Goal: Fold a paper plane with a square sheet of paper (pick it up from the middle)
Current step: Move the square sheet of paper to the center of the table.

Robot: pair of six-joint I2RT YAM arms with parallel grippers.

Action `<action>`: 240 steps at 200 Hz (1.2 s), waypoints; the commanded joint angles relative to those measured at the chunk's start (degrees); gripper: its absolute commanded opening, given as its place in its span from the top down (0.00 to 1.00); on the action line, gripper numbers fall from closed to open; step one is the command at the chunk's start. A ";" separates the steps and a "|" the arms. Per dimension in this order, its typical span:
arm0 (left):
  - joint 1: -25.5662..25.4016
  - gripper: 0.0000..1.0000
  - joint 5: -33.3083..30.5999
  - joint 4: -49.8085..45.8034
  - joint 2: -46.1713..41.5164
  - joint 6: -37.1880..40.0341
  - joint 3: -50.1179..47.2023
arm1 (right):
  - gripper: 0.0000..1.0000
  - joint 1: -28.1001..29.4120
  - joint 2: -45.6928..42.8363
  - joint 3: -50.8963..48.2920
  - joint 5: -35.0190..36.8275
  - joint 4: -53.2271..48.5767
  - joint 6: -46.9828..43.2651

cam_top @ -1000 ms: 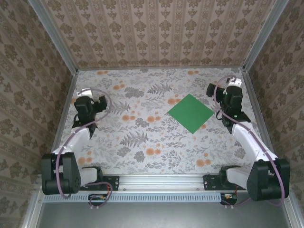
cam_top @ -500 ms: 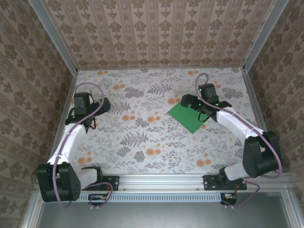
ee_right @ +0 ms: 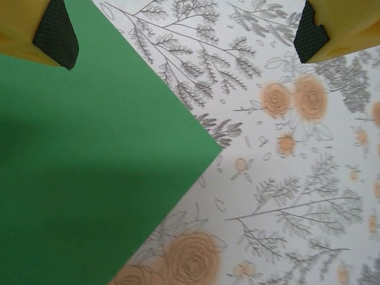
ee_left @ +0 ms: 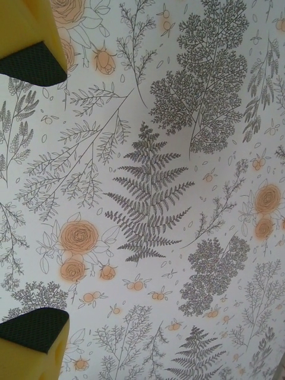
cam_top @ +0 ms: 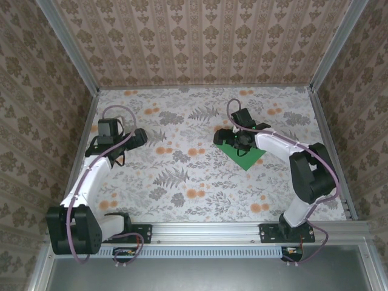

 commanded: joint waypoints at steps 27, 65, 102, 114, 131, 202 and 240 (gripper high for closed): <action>-0.25 0.00 1.68 -0.09 2.18 1.22 1.51 | 0.02 -0.13 3.23 2.78 9.62 -8.55 1.10; -0.42 0.00 4.54 -0.17 3.55 1.71 1.84 | 0.02 -1.87 3.62 -0.04 8.89 -8.97 3.36; -0.71 0.00 5.13 -0.69 3.22 1.59 1.92 | 0.01 -2.59 2.60 -3.85 7.64 -9.37 5.38; -0.83 0.00 5.24 -0.78 3.20 1.53 2.08 | 0.02 -2.60 2.51 -5.08 6.75 -9.39 6.22; -1.00 0.00 5.38 -0.91 3.29 1.55 2.26 | 0.01 -2.58 2.26 -6.70 5.43 -9.37 7.43; -1.62 0.00 5.39 -1.68 3.32 1.31 2.53 | 0.02 7.07 -0.96 -12.40 3.14 -8.96 21.25; -2.18 0.00 5.45 -2.02 3.81 1.28 2.78 | 0.02 18.72 0.69 -9.48 0.58 -5.71 31.78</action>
